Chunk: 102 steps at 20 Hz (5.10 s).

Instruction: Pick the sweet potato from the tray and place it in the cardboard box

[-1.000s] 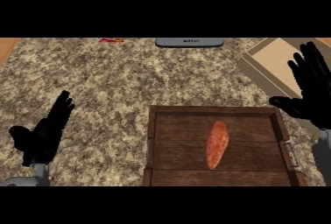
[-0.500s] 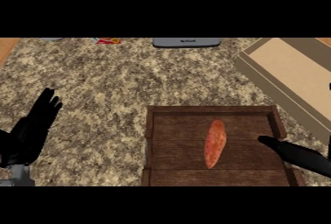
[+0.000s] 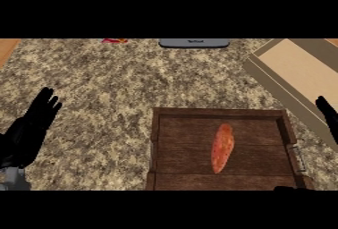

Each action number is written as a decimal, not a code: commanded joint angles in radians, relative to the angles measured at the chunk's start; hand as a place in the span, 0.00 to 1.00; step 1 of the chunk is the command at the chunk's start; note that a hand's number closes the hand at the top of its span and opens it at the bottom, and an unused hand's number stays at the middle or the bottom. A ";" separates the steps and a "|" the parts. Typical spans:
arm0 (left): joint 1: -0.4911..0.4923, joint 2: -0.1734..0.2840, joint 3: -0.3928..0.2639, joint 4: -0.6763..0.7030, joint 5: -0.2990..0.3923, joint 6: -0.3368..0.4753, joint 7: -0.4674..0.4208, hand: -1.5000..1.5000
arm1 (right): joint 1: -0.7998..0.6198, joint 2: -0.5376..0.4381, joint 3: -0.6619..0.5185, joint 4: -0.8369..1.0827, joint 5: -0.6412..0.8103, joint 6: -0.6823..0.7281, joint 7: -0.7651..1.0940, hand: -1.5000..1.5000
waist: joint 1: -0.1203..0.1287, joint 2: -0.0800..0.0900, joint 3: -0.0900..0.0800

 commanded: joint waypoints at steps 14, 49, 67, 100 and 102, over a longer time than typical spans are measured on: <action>-0.032 -0.026 -0.017 -0.014 -0.009 -0.008 0.032 0.50 | -0.517 0.060 0.205 0.099 -0.209 0.407 0.830 0.00 | 0.037 0.008 0.004; 0.018 -0.047 0.043 -0.061 -0.038 -0.050 0.072 0.50 | -0.616 0.271 0.338 0.293 -0.049 0.479 0.875 0.00 | 0.012 0.001 0.006; -0.014 -0.050 0.081 -0.075 -0.029 -0.070 0.101 0.50 | -0.547 0.320 0.382 0.441 0.036 0.483 0.785 0.00 | 0.011 0.002 0.007; -0.023 -0.115 0.095 -0.085 -0.094 -0.096 0.124 0.50 | -0.542 0.386 0.241 0.711 0.292 0.564 0.270 1.00 | 0.018 0.005 0.008; -0.015 -0.105 0.110 -0.067 -0.089 -0.113 0.089 0.50 | -0.604 0.271 0.185 0.789 0.261 0.605 0.096 1.00 | 0.030 0.011 0.009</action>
